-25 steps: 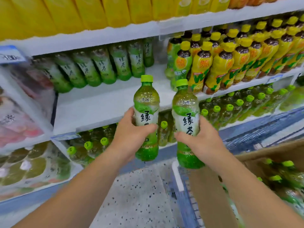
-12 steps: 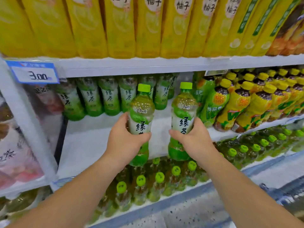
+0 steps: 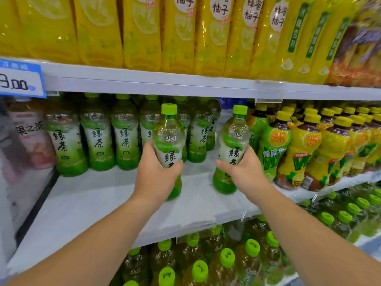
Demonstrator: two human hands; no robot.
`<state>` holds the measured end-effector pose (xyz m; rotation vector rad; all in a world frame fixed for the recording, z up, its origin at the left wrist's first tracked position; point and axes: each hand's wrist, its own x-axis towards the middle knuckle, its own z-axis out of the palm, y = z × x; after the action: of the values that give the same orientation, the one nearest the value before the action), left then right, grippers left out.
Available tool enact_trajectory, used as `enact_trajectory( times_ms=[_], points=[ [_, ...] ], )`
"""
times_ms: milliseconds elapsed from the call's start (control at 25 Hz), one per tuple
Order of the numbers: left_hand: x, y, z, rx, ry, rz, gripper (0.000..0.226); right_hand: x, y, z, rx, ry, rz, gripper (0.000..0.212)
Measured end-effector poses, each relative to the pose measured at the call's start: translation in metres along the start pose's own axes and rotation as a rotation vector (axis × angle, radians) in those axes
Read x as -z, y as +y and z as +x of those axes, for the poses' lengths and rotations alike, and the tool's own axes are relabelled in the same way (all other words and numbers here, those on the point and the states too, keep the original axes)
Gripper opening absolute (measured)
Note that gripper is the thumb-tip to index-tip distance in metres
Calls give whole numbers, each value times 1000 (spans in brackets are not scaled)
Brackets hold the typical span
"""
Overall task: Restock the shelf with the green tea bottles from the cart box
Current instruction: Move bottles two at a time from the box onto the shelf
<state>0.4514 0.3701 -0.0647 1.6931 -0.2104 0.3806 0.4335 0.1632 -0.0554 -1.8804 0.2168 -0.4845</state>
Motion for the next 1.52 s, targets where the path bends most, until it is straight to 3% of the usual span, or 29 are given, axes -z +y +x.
enact_trajectory(
  times_ms=[240, 360, 440, 560, 760, 1120, 1520],
  points=[
    [-3, -19, -1, -114, 19, 33, 48, -12, 30, 18, 64, -46, 94, 57],
    [9, -36, -13, -63, -98, 186, 46, -15, 51, 9, 47, -23, -184, 49],
    [18, -46, -16, -50, -128, 335, 42, -16, 58, 12, 43, -15, -379, 57],
    [25, -47, -15, -90, -129, 482, 41, -19, 59, 34, -9, -33, -326, 64],
    [26, -49, -15, -127, -75, 453, 34, -31, 57, 58, 20, 51, -235, 45],
    [25, -53, -18, -92, -66, 335, 30, -45, 67, 106, 30, 21, -241, 57],
    [26, -53, -20, -111, -89, 355, 44, -53, 79, 119, 45, 18, -317, 55]
  ],
)
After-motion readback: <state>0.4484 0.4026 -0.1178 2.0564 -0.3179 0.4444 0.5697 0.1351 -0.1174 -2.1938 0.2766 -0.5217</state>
